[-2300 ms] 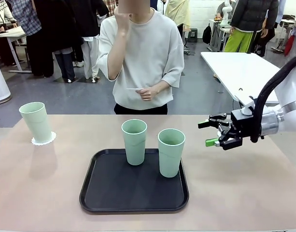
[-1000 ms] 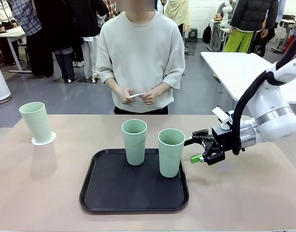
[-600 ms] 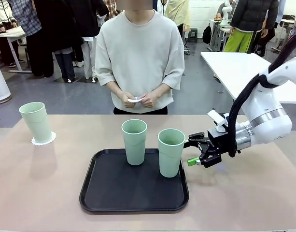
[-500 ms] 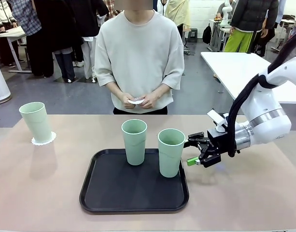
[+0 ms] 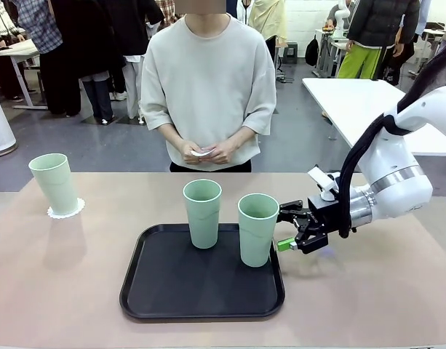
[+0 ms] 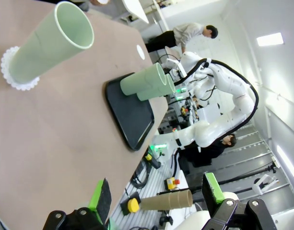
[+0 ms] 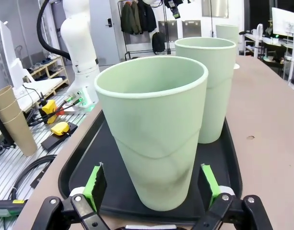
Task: Place coasters on the table and set cups on them.
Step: Take one Reusable plastic cup from the Flat Tray and place it on a coaster set by the human.
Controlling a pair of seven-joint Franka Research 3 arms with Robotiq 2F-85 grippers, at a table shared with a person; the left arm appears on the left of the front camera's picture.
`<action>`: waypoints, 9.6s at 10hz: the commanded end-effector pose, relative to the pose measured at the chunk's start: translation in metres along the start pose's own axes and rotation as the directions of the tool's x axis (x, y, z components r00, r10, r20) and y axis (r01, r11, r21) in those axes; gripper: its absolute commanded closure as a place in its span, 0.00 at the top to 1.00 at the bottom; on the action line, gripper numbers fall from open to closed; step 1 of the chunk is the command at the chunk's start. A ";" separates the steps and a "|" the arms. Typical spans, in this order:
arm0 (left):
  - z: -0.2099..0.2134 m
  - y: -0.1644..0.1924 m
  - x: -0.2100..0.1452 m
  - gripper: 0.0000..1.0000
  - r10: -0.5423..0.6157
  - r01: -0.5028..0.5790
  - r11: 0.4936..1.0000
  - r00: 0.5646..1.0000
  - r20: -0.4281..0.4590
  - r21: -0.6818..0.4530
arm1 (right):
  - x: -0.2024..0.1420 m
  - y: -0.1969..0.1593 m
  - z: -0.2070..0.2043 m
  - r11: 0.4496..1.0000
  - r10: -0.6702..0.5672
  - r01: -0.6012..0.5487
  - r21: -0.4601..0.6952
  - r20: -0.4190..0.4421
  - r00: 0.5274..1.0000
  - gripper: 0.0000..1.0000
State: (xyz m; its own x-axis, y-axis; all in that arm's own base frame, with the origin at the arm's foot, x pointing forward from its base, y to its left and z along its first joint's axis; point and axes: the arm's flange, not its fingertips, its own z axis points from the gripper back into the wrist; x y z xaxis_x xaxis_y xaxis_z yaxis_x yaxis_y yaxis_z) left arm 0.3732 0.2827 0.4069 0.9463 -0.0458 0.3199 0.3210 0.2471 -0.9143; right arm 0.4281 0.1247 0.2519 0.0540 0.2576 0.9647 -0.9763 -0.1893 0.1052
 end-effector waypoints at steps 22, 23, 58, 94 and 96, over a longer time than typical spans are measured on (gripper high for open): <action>0.003 -0.002 0.001 1.00 0.014 -0.014 1.000 1.000 0.003 0.006 | -0.005 -0.029 -0.059 0.997 0.052 -0.052 0.053 0.004 0.999 1.00; 0.003 -0.002 0.001 1.00 0.014 -0.014 1.000 1.000 0.003 0.006 | -0.005 -0.030 -0.060 0.997 0.056 -0.056 0.057 0.011 0.998 1.00; 0.003 -0.002 0.001 1.00 0.014 -0.014 1.000 1.000 0.003 0.006 | 0.167 0.005 0.162 0.946 -0.012 0.025 -0.322 0.042 0.999 0.82; 0.003 -0.002 0.001 1.00 0.014 -0.014 1.000 1.000 0.003 0.006 | -0.036 -0.117 0.277 0.955 0.177 -0.192 -0.227 -0.084 0.981 0.82; 0.003 -0.002 0.001 1.00 0.014 -0.014 1.000 1.000 0.003 0.006 | -0.041 -0.122 0.277 0.962 0.163 -0.171 -0.214 -0.056 0.985 0.82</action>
State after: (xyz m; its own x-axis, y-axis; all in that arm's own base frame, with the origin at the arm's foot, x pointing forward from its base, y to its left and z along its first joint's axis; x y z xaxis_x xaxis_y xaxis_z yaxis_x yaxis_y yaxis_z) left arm 0.3732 0.2830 0.4066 0.9465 -0.0454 0.3196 0.3206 0.2471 -0.9144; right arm 0.6055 -0.1252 0.2665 -0.1153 0.2847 0.9517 -0.9930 -0.0073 -0.1181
